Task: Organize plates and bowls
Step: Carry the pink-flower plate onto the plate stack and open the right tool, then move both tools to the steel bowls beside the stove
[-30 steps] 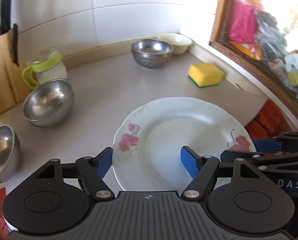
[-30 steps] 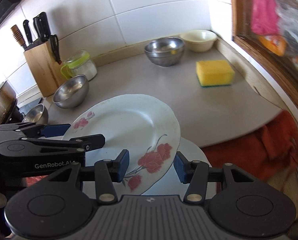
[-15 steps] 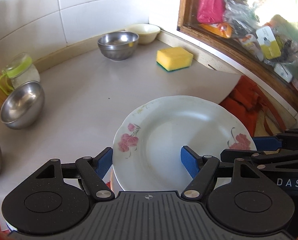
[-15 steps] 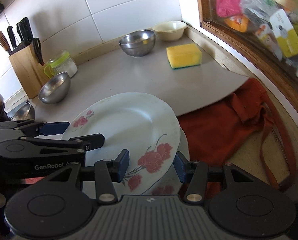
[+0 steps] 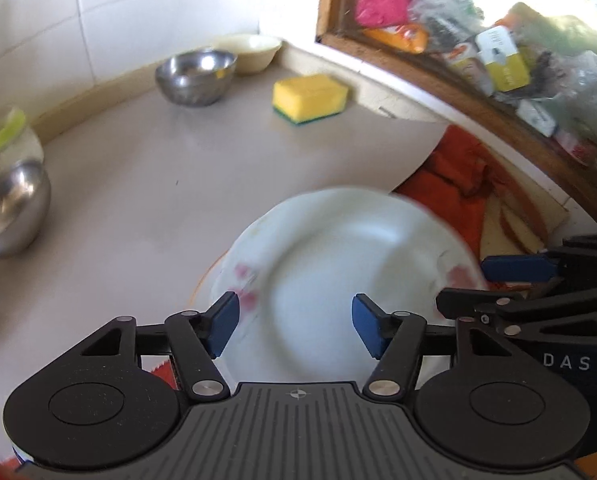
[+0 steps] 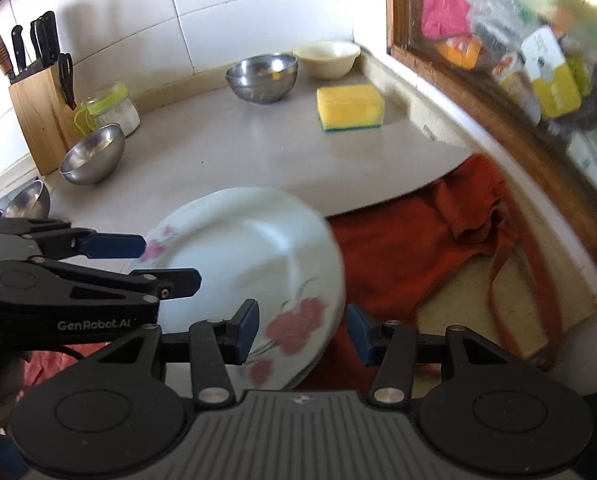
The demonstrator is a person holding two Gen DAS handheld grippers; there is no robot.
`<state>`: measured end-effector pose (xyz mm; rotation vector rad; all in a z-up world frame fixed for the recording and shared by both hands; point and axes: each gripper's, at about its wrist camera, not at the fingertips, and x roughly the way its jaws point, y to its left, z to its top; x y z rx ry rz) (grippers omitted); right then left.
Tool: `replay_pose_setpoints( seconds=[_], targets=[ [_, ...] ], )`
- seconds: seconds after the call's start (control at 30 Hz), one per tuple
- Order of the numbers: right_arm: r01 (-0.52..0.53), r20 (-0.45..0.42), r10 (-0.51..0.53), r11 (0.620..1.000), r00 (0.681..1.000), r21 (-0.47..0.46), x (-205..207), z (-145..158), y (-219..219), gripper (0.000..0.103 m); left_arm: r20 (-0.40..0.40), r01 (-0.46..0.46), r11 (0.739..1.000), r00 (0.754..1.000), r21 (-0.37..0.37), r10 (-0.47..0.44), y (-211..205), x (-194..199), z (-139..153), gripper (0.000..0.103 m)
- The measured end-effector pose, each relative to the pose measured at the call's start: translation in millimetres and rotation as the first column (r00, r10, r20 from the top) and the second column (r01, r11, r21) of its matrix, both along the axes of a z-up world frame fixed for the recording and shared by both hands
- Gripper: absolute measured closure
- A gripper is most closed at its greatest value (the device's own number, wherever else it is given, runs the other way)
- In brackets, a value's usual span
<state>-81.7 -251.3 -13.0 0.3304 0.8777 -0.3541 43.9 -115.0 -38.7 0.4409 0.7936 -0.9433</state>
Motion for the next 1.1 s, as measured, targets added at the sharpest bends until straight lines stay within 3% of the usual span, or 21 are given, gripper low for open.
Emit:
replay_pose_setpoints(
  seconds=[0.1,0.3,0.57,0.77,1.1],
  targets=[
    [0.0,-0.025,-0.002,0.996,1.0,-0.084,-1,5,3,0.052,-0.004,-0.02,1.0,1.0,-0.008,0.02,3,4,1,0.027],
    [0.031,-0.013,-0.033,0.994,0.999,-0.104,-2,12,-7,0.052,0.01,-0.079,0.996,0.997,-0.03,0.079,14,15,8,0.026],
    [-0.143,0.052,0.15,0.982,0.987,-0.121,46,30,17,0.052,0.029,-0.218,0.976,0.975,-0.026,0.218,45,34,12,0.023],
    [-0.309,0.085,0.317,0.946,0.945,-0.098,91,35,48,0.052,0.04,-0.366,0.93,0.93,-0.019,0.367,81,52,15,0.021],
    [-0.543,0.126,0.552,0.834,0.824,-0.103,158,46,111,0.052,0.082,-0.572,0.82,0.817,-0.003,0.57,144,80,18,0.02]
  ],
)
